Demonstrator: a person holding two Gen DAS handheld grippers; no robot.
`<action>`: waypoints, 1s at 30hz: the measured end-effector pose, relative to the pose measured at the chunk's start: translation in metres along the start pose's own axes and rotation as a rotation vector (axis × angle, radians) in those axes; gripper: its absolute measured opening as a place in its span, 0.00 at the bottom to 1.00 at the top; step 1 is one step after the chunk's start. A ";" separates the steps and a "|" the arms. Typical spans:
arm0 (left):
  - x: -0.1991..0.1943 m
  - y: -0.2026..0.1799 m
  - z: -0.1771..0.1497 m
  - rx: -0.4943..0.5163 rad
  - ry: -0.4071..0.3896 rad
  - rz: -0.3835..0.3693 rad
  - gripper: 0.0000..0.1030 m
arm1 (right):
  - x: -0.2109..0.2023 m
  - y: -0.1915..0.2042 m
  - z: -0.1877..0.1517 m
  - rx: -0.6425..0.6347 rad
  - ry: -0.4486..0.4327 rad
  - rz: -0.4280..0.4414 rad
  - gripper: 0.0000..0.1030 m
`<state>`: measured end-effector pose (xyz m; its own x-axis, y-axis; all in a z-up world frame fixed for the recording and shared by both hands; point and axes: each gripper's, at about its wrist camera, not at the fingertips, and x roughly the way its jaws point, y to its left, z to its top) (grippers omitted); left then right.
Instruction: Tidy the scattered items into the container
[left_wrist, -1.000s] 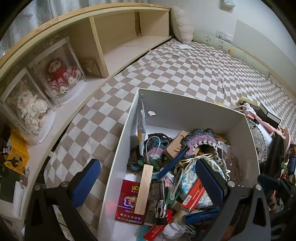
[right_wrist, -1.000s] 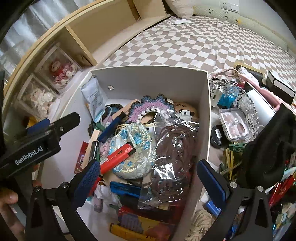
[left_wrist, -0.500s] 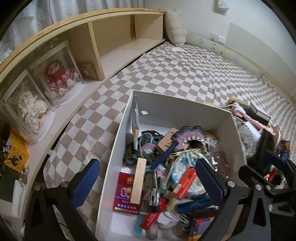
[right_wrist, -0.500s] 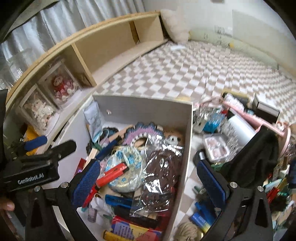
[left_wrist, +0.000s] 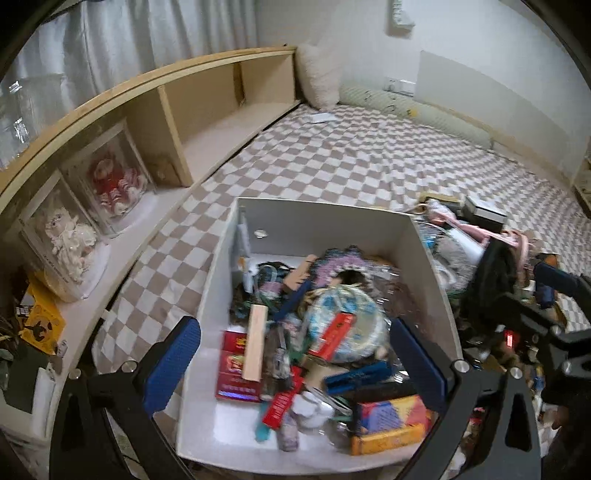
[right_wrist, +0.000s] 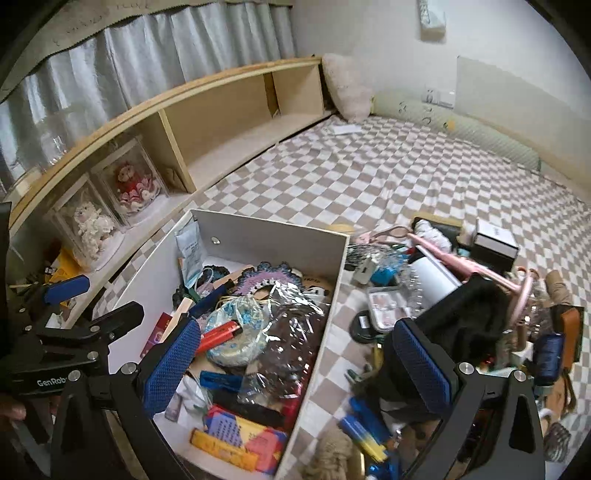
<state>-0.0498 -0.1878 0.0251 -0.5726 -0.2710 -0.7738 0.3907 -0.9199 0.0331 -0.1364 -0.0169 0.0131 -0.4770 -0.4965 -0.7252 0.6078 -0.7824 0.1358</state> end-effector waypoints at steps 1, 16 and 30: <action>-0.003 -0.003 -0.002 0.004 -0.004 -0.013 1.00 | -0.006 -0.002 -0.004 -0.006 -0.005 -0.001 1.00; -0.048 -0.043 -0.038 0.078 -0.103 -0.110 1.00 | -0.076 -0.027 -0.046 -0.030 -0.122 -0.110 1.00; -0.070 -0.053 -0.061 0.110 -0.138 -0.174 1.00 | -0.107 -0.027 -0.077 -0.031 -0.149 -0.165 1.00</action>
<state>0.0135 -0.1027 0.0389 -0.7207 -0.1349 -0.6800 0.2011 -0.9794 -0.0188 -0.0526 0.0862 0.0346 -0.6587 -0.4144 -0.6280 0.5319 -0.8468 0.0008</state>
